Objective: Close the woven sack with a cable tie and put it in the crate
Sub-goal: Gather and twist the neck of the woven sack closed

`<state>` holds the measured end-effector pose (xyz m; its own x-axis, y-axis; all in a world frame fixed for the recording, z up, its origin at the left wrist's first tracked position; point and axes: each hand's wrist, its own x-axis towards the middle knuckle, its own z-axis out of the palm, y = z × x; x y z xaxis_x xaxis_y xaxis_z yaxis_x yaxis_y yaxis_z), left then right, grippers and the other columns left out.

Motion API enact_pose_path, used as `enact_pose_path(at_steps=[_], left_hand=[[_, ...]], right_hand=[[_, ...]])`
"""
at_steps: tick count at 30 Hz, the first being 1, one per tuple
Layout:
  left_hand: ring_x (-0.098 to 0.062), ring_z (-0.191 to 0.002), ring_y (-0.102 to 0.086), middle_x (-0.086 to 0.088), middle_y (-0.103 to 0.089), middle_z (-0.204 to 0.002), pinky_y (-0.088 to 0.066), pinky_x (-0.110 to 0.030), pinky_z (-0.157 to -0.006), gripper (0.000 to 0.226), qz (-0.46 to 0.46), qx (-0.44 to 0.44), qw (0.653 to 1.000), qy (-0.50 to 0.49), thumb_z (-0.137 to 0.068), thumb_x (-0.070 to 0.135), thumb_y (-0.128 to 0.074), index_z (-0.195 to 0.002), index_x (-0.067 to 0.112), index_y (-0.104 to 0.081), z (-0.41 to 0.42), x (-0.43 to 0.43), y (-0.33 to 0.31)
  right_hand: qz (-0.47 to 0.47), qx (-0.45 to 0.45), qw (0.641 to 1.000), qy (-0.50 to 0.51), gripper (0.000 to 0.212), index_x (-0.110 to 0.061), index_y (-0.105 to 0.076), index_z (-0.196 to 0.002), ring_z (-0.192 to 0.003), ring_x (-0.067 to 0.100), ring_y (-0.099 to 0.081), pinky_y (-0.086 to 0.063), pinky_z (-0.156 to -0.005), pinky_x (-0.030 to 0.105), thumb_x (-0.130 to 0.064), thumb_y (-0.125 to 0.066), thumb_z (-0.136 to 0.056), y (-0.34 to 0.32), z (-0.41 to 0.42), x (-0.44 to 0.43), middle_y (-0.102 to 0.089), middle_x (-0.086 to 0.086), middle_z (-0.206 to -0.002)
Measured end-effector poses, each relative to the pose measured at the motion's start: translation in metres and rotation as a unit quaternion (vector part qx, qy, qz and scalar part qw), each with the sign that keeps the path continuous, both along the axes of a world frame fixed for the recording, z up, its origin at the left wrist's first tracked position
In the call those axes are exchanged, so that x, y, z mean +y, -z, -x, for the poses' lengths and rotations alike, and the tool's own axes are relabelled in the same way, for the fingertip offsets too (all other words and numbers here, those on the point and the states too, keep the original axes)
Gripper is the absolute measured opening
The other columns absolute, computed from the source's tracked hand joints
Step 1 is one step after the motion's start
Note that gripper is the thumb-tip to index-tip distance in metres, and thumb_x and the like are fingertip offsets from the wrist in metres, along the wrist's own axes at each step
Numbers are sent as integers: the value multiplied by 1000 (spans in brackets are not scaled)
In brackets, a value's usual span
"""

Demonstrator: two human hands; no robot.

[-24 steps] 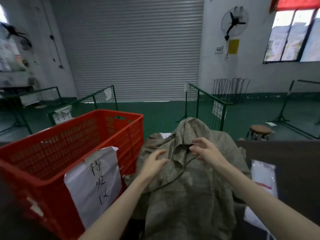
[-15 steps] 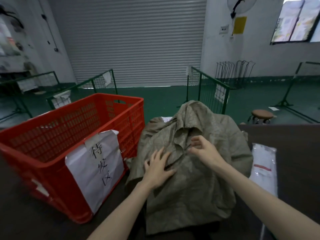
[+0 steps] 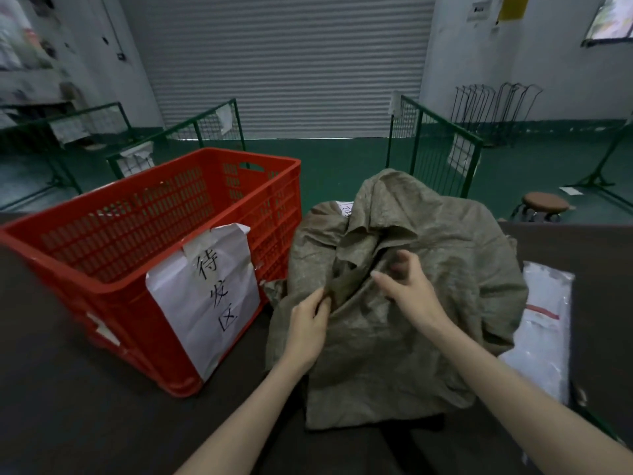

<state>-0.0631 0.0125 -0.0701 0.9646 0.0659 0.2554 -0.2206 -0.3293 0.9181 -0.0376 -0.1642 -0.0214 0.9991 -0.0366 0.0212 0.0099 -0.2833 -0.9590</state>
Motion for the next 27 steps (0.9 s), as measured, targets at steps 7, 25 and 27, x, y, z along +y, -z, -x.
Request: enact_pose_path(at_steps=[7,25,27], left_hand=[[-7,-100,-65,6,-73,-105,-51,-24,-87,31,-28,38,991,124,-93,8,-48,-106,21,-71,40,3,-2],[-21,-71,-63,-13,-65,-87,-51,-24,-57,24,199,294,932,72,-94,9,-37,-91,6,-60,46,5,-10],[-22,-71,-61,-12,-61,-85,-55,-27,-53,15,313,260,913,-14,-95,10,-41,-102,5,-52,32,6,-16]], right_hand=[[-38,-7,999,23,88,-20,-31,-136,-119,19,-54,-44,-102,37,-45,-78,-66,0,-1,18,-56,4,-129],[269,-149,949,-72,30,-13,-66,-101,-93,17,-50,-42,-81,30,2,-57,-77,16,35,-7,-47,3,-101],[273,-136,944,-122,27,-19,-69,-77,-86,16,-50,-41,-77,29,4,-55,-74,18,39,-16,-46,-1,-90]])
